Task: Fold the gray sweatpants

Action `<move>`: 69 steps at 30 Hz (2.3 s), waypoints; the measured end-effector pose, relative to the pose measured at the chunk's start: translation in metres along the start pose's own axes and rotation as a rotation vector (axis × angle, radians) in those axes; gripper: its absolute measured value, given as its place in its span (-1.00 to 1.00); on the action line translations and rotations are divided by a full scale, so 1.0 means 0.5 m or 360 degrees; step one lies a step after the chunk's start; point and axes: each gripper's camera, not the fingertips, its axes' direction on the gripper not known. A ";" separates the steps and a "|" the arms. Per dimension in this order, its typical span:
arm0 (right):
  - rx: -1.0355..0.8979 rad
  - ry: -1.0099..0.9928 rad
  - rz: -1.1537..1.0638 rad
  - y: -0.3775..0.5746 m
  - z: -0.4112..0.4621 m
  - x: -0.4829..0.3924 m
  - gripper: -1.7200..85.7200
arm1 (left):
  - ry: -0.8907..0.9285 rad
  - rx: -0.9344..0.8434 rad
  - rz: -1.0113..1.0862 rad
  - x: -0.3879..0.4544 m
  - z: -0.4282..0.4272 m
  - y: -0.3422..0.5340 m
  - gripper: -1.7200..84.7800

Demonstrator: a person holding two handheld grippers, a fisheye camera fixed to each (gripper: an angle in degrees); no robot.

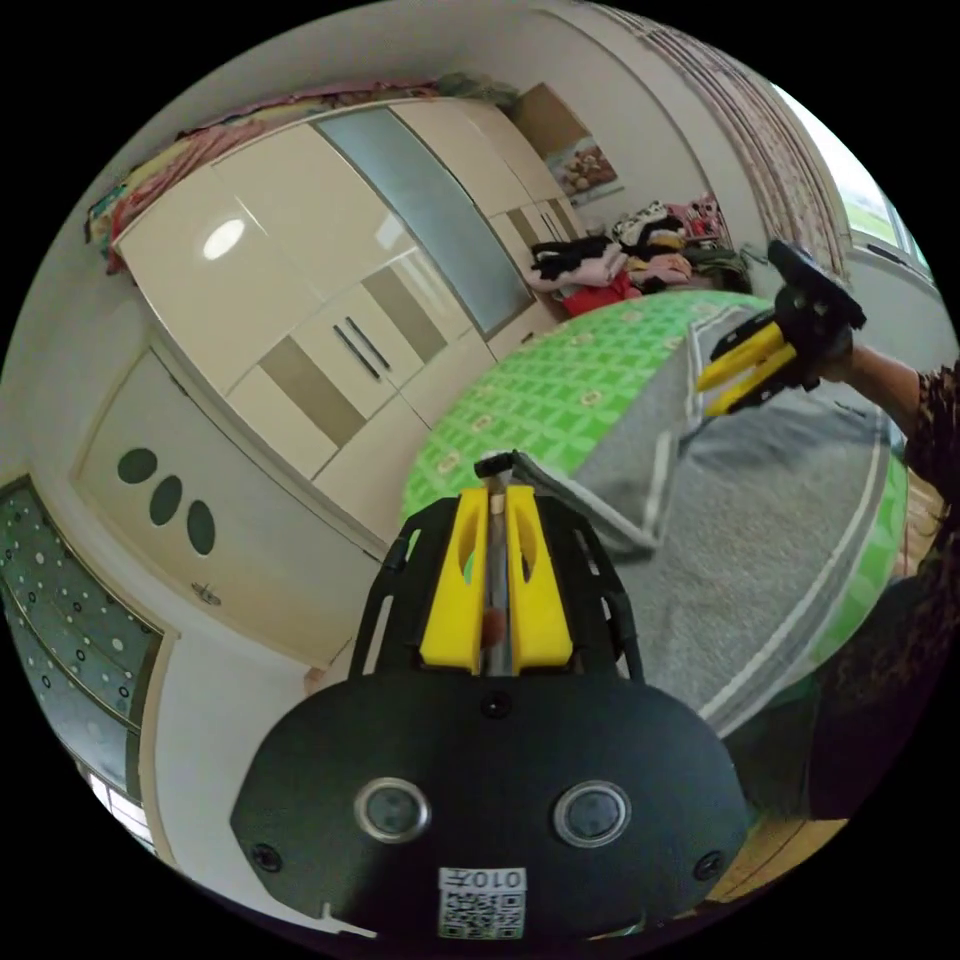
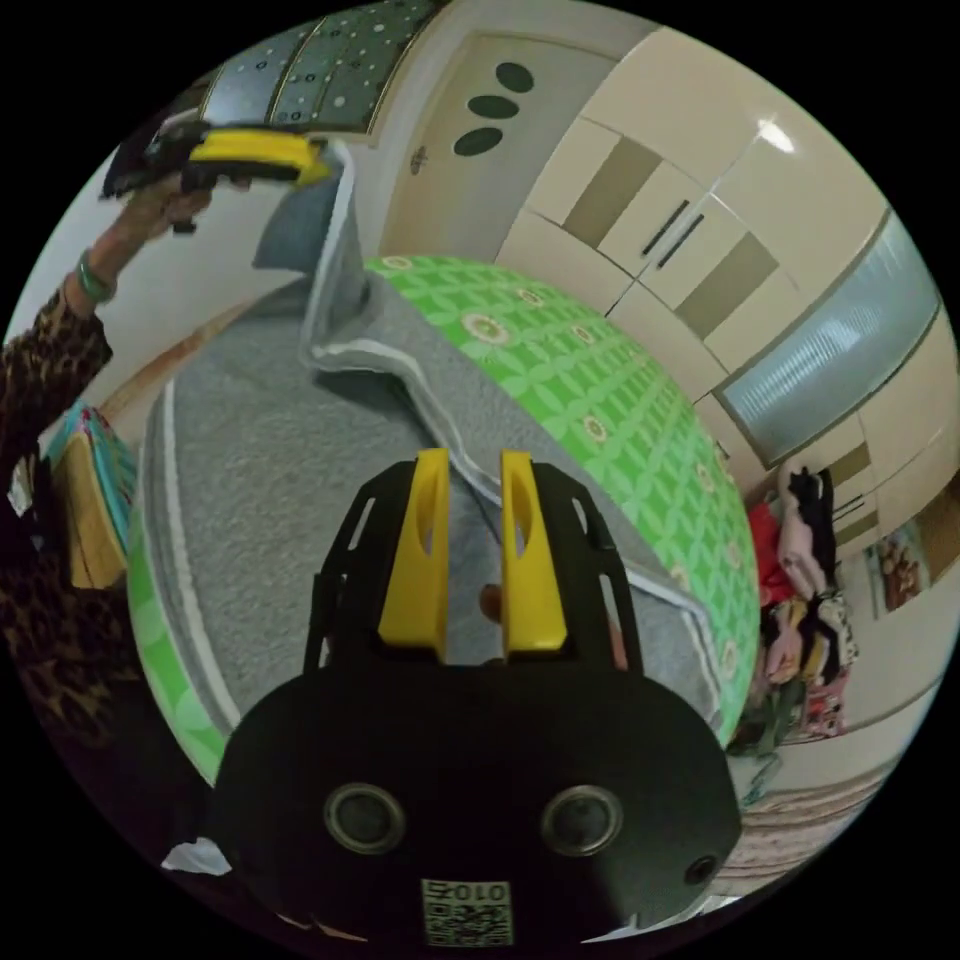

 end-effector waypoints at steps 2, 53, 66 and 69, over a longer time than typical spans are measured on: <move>-0.0086 0.0157 -0.0082 -0.016 0.033 -0.034 -0.79 | -0.0008 0.0071 -0.0019 -0.036 -0.018 -0.025 -0.93; -0.0517 -0.0553 0.0309 -0.148 0.809 0.311 -0.88 | 0.0366 -0.0769 -0.0691 -0.596 0.549 -0.149 -0.92; -0.0572 -0.0903 0.0552 -0.095 0.940 0.394 -0.86 | 0.0172 -0.0686 -0.0932 -0.676 0.632 -0.109 -0.96; -0.0563 -0.0936 0.0551 -0.091 0.946 0.392 -0.85 | 0.0282 -0.0851 -0.0886 -0.662 0.670 -0.101 -0.97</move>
